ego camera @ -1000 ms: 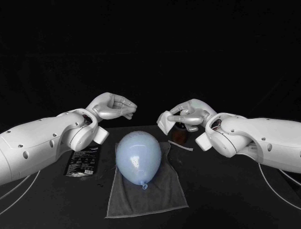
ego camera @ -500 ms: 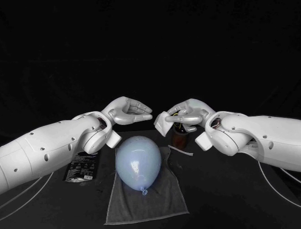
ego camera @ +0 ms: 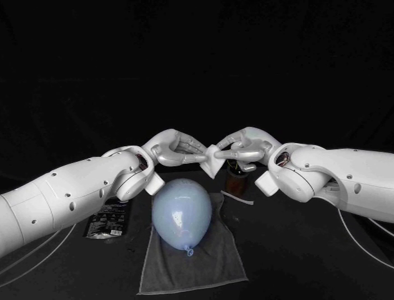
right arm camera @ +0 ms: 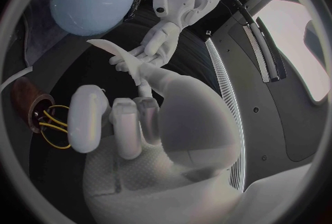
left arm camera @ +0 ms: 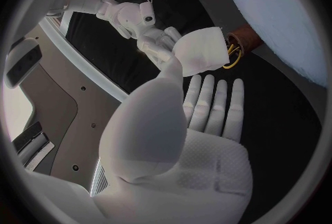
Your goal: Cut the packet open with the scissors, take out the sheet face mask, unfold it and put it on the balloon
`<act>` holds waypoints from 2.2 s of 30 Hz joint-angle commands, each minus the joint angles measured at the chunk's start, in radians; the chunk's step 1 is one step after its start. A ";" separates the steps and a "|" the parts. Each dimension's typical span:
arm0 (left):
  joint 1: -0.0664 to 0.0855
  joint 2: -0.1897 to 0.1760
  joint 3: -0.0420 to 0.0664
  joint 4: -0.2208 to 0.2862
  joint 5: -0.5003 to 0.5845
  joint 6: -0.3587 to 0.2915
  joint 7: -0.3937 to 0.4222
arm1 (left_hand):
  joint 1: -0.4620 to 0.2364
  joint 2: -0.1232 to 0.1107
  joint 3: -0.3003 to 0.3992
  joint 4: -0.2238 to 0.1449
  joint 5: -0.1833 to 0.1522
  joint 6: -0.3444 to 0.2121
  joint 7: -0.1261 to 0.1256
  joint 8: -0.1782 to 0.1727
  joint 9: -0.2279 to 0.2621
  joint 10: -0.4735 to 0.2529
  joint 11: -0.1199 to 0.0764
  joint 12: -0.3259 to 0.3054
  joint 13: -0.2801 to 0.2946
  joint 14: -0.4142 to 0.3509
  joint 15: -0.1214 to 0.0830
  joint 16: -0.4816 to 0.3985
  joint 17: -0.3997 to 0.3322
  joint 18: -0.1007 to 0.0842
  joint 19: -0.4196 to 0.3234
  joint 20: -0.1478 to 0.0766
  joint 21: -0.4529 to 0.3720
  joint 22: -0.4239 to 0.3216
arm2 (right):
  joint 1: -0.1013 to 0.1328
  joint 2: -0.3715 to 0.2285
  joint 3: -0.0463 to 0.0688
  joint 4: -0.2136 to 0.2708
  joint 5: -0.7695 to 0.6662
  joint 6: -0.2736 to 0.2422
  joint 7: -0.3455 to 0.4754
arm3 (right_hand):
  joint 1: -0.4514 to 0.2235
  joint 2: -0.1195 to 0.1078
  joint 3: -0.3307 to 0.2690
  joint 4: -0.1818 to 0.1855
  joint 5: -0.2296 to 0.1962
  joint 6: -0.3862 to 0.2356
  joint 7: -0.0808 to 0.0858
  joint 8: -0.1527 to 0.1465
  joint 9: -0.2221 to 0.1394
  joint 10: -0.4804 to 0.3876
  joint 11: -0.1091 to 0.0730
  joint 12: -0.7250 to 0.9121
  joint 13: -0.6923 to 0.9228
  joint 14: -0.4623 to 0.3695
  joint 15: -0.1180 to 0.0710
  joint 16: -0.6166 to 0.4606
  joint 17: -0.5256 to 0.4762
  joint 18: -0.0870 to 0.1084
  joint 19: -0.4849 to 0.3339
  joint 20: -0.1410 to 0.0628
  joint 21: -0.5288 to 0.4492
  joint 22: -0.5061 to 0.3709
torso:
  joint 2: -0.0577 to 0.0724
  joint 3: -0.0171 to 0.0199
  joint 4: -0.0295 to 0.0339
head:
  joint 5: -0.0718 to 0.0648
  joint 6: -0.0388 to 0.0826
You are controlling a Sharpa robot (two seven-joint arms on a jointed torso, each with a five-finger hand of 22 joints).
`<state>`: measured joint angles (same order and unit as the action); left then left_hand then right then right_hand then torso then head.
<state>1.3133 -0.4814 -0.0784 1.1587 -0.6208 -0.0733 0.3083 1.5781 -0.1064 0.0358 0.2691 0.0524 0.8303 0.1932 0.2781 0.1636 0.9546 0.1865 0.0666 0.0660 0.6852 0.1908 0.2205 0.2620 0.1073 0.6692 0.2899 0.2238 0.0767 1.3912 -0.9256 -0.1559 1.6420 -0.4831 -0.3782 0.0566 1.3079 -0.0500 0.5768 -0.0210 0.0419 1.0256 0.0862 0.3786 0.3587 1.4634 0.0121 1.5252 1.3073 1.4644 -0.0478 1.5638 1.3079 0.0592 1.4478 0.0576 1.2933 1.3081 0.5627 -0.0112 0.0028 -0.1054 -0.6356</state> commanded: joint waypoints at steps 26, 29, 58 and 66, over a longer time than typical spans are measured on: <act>0.000 0.003 0.002 -0.005 0.042 0.052 0.011 | 0.108 0.109 0.146 0.012 -0.004 0.166 -0.049 0.051 0.040 0.186 -0.039 0.033 0.000 0.105 -0.036 -0.018 -0.013 0.006 0.067 0.000 -0.030 -0.010 | 0.003 -0.001 0.002 0.001 -0.014 0.020 0.003 | 0.000 0.009 -0.001 -0.003 0.007 0.008 0.002 0.005 0.035 0.080 -0.002 0.003 0.229 0.106 -0.006 0.007 0.263 0.005 -0.004 -0.005 -0.005 0.109 | 0.000 -0.0005 0.0009 | 0.000 -0.011; 0.000 0.003 0.002 -0.005 0.036 0.054 0.005 | 0.117 0.105 0.167 0.007 -0.004 0.170 -0.048 0.058 0.047 0.198 -0.043 0.027 -0.001 0.108 -0.038 -0.023 -0.015 0.007 0.070 0.000 -0.034 -0.009 | 0.003 0.000 0.002 -0.003 -0.014 0.020 0.002 | 0.000 0.010 0.001 -0.004 0.007 0.005 0.002 0.007 0.036 0.080 -0.001 0.003 0.229 0.106 -0.005 0.007 0.263 0.005 -0.004 -0.005 -0.006 0.109 | 0.000 -0.0007 0.0004 | 0.000 -0.013; 0.000 -0.001 0.002 0.006 0.104 0.088 -0.011 | 0.087 0.057 0.350 -0.008 -0.005 0.160 -0.066 0.121 0.125 0.266 -0.052 0.000 -0.001 0.144 -0.045 -0.042 -0.019 0.014 0.096 -0.001 -0.061 -0.008 | 0.003 0.032 0.002 -0.055 -0.126 0.017 -0.012 | -0.002 0.010 0.000 -0.005 0.007 0.003 0.003 0.010 0.038 0.078 -0.001 0.000 0.227 0.106 -0.005 0.007 0.263 0.005 -0.004 -0.005 -0.007 0.108 | 0.000 -0.0004 0.0007 | -0.006 -0.020; 0.000 -0.002 0.002 0.008 0.151 0.112 -0.021 | 0.073 0.051 0.370 -0.010 -0.005 0.154 -0.068 0.129 0.138 0.268 -0.052 -0.001 -0.001 0.149 -0.045 -0.040 -0.018 0.019 0.100 -0.002 -0.063 -0.008 | 0.003 0.045 0.002 -0.070 -0.180 0.004 -0.014 | -0.003 0.010 0.000 -0.005 0.007 0.002 0.003 0.010 0.038 0.077 -0.001 -0.001 0.226 0.106 -0.005 0.007 0.263 0.005 -0.005 -0.005 -0.009 0.107 | -0.001 -0.0006 0.0001 | -0.007 -0.019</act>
<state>1.3128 -0.4846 -0.0775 1.1639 -0.5196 0.0043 0.2896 1.6614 -0.0595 0.4021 0.2593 0.0413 0.9894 0.1272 0.4003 0.2299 1.2175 0.1341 0.0696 0.0656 0.8242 0.1448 0.1819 0.2432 0.1070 0.7616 0.2895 0.1655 0.0687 1.3940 -0.8827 -0.1547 1.5738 -0.6027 -0.3716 0.0439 1.3078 -0.0503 0.5765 -0.0207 0.0437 1.0231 0.0873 0.3825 0.3655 1.4619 0.0136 1.5207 1.3073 1.4661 -0.0496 1.5673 1.3081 0.0590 1.4477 0.0577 1.2894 1.3078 0.5622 -0.0117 0.0029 -0.1124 -0.6555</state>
